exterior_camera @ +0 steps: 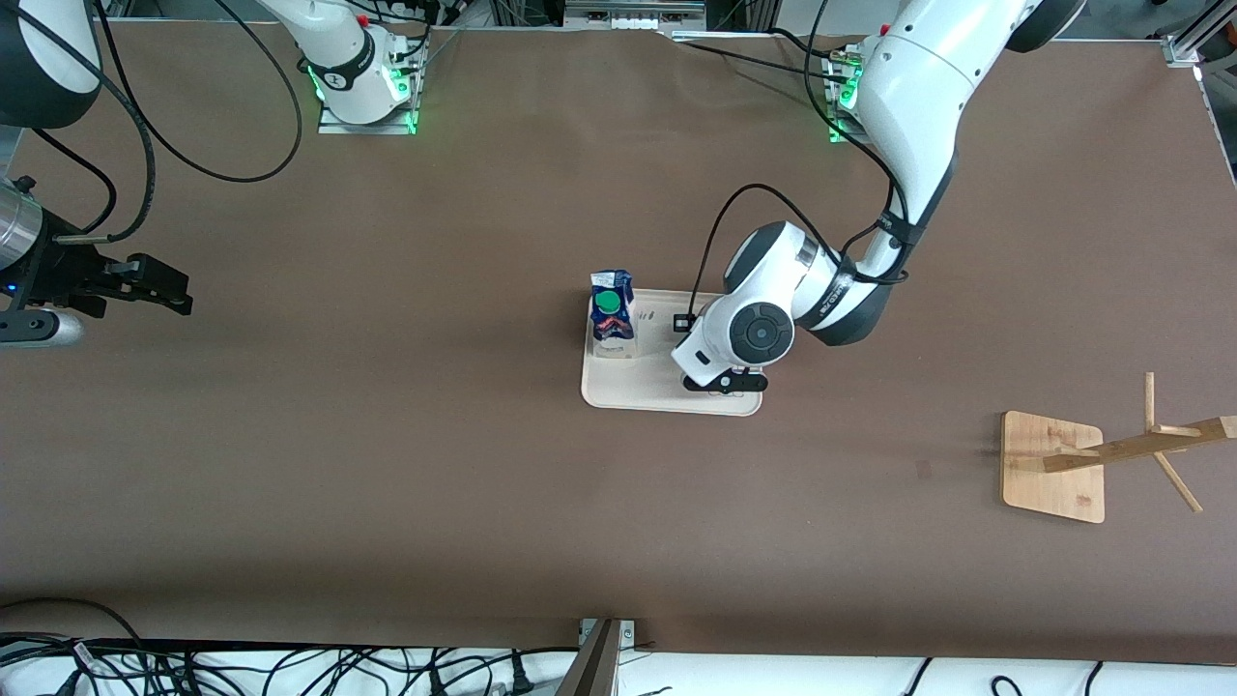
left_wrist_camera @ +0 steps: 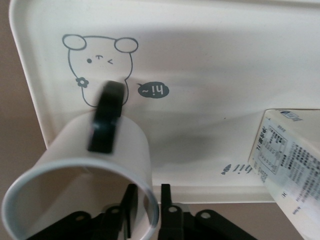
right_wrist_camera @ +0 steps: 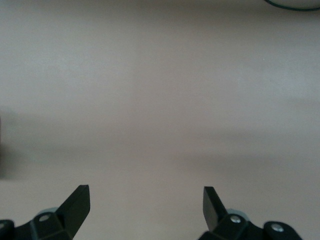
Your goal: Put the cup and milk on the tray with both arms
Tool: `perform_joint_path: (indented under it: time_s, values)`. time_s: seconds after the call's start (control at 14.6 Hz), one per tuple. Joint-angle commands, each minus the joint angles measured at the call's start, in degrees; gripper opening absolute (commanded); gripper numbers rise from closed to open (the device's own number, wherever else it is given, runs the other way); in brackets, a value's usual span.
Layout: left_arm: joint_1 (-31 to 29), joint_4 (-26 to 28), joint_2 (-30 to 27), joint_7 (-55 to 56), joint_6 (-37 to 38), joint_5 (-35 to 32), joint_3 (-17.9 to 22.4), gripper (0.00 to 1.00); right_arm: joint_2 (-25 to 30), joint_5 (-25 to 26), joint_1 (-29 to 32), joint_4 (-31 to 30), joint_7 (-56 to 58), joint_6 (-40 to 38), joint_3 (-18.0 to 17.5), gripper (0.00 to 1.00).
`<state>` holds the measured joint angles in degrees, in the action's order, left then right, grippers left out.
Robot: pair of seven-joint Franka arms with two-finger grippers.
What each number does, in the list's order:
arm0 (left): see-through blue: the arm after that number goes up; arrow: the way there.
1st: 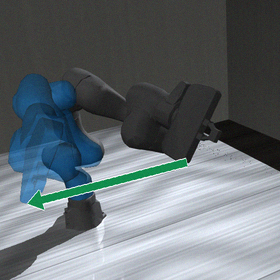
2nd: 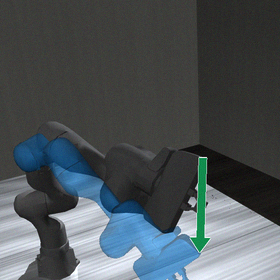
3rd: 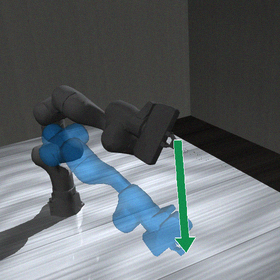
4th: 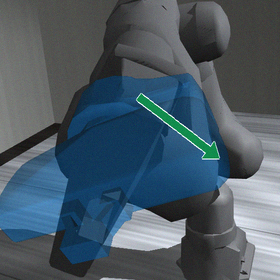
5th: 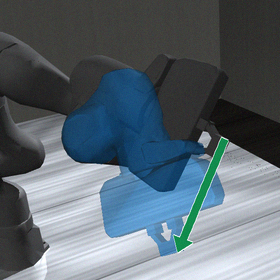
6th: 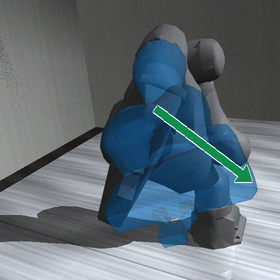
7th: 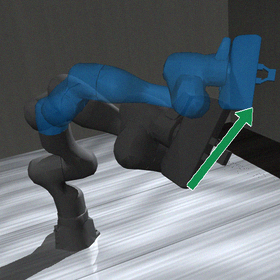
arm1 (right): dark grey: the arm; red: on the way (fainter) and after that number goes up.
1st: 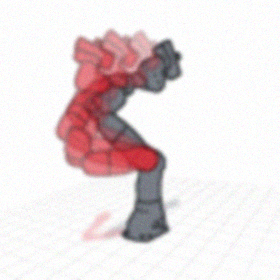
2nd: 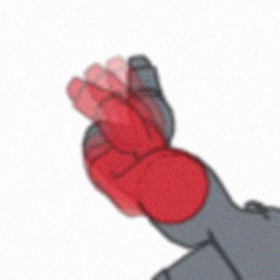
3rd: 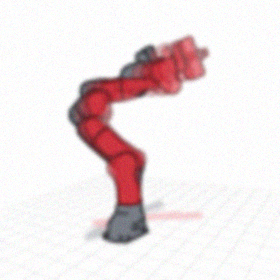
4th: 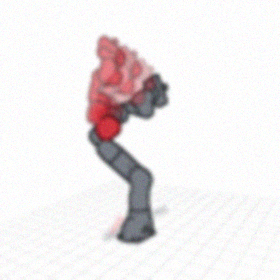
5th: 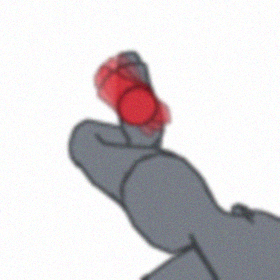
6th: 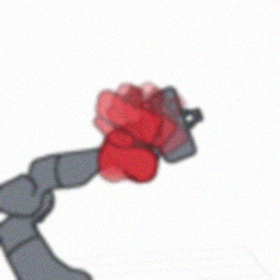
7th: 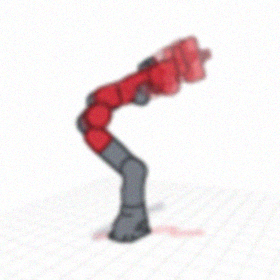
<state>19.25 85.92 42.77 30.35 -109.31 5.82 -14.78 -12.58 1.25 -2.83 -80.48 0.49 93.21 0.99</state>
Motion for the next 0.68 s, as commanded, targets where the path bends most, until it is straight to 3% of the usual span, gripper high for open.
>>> perform_joint_path:
  time_s: [0.0, 0.07, 0.41, 0.62]
  values:
    - [0.4, -1.7, 1.1, 0.2, 0.5, 1.2, 0.4, 0.79, 1.1, 0.5, -0.2, -0.6, -5.8, -1.3, 0.2, 1.0]
    - [0.4, -1.7, 0.7, -0.5, 0.3, 0.8, 0.4, 1.0, 1.1, 0.4, -0.2, -0.6, -7.5, -1.7, 0.2, 1.0]
    - [-0.2, -4.2, 0.0, 1.2, 1.2, 1.3, 0.3, 1.0, 1.2, 0.3, -0.2, -0.9, -11.4, -1.9, 0.2, 1.0]
    - [-1.4, -4.3, -3.4, 3.8, 3.7, 1.2, 0.4, 1.0, 1.2, 0.3, -0.2, -0.9, -13.3, -2.1, 0.0, 1.0]
